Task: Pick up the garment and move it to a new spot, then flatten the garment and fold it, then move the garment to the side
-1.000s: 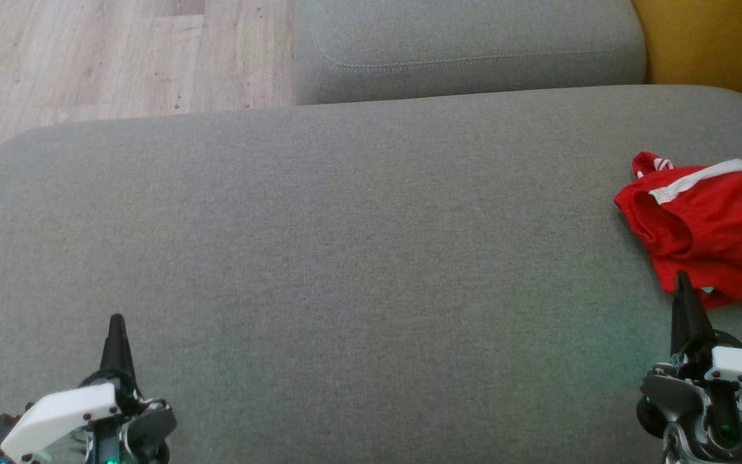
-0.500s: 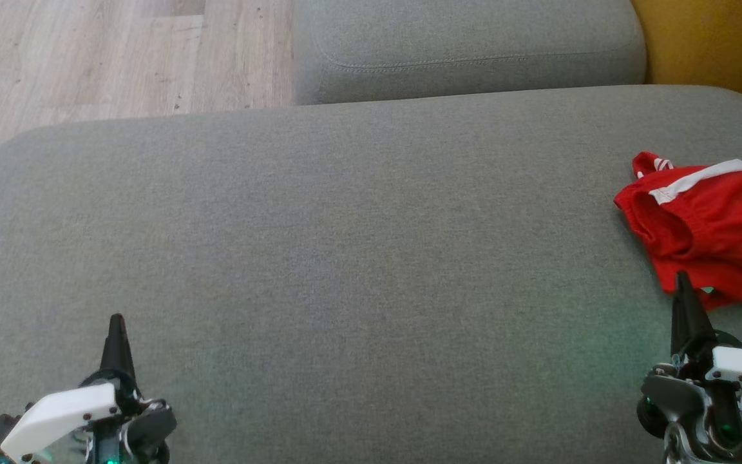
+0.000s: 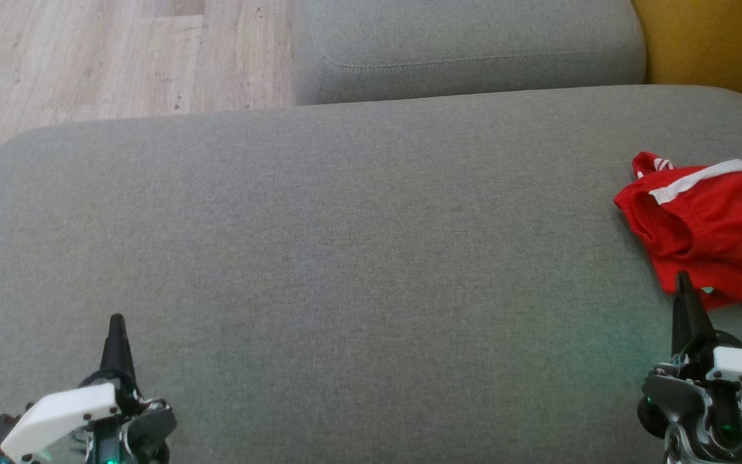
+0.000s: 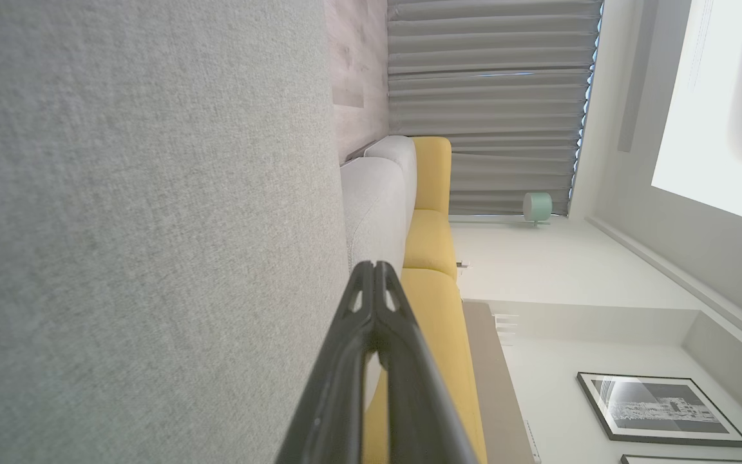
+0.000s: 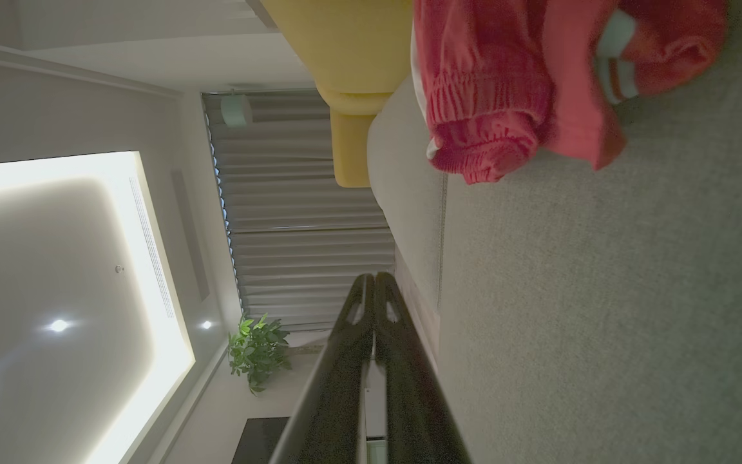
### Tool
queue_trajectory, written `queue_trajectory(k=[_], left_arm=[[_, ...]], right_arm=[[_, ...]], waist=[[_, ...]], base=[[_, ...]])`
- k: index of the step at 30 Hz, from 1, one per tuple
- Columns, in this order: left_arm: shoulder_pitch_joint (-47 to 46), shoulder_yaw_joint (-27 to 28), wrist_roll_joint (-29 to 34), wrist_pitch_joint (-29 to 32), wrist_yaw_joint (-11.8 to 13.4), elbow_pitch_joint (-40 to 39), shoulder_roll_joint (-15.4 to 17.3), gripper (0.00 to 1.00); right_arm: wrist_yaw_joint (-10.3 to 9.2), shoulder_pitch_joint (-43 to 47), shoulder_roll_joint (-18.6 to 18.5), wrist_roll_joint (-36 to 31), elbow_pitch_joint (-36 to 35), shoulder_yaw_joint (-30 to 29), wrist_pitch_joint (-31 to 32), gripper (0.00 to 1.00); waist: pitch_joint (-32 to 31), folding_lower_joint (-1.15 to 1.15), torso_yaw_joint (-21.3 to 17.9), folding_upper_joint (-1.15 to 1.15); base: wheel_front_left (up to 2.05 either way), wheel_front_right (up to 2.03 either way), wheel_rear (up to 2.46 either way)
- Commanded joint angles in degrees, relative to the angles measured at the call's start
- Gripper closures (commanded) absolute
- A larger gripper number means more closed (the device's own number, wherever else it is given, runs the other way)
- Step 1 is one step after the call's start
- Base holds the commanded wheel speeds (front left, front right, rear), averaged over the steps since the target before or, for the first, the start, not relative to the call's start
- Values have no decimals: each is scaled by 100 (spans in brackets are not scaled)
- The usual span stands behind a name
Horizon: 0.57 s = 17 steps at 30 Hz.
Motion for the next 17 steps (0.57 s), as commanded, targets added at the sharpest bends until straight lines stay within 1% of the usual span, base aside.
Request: queue_trajectory(k=[1,17], left_arm=[[-276,234,-2,30,-40,-166,24,100],[-276,239,2,34,-40,-167,21,100]], right_arm=[[40,-281,-69,-19,-180,86,50,100],[40,-282,-56,-35,-179,66,66,100]], waist=[[0,0,0,0],[0,0,0,0]], base=[[0,0,0],[0,0,0]])
